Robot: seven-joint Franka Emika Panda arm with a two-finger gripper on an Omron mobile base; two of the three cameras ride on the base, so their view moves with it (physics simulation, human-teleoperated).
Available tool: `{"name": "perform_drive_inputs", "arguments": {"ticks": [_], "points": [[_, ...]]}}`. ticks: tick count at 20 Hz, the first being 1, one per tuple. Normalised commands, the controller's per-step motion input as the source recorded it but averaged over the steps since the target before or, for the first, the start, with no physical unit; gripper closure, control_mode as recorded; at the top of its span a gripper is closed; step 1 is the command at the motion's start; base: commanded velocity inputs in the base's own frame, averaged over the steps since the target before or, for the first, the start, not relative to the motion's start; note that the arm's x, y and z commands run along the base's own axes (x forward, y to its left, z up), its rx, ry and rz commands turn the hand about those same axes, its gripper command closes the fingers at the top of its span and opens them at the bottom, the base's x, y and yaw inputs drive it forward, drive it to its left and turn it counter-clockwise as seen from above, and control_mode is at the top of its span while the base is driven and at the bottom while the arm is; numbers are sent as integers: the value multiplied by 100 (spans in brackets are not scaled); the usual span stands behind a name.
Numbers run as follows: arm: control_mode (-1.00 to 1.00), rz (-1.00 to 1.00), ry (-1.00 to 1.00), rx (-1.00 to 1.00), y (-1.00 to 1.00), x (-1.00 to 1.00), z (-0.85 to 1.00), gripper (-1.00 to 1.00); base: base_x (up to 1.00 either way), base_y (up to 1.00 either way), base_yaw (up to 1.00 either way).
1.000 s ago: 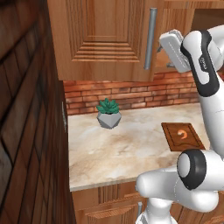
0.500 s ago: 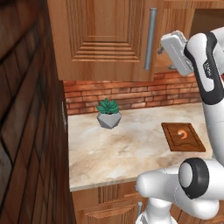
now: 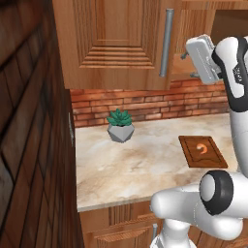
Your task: Open the cabinet, retrieve the rolling pin, and place it next to the meat on the cutting board to prepare for tenderizing.
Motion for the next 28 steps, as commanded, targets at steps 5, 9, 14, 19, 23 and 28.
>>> {"name": "perform_drive_inputs", "arguments": {"ticks": [5,9,14,19,23,28], "points": [[-100,0,0,6,-11,31,0,-100,0,0,0],[-100,0,0,4,0,34,0,-100,0,0,0],[-100,0,1,2,8,26,-1,-100,0,0,0],[-100,0,0,0,30,4,-2,-100,0,0,0],[-100,1,1,0,42,0,-3,-100,0,0,0],[-100,0,2,0,45,0,-4,-100,0,0,0]]}}
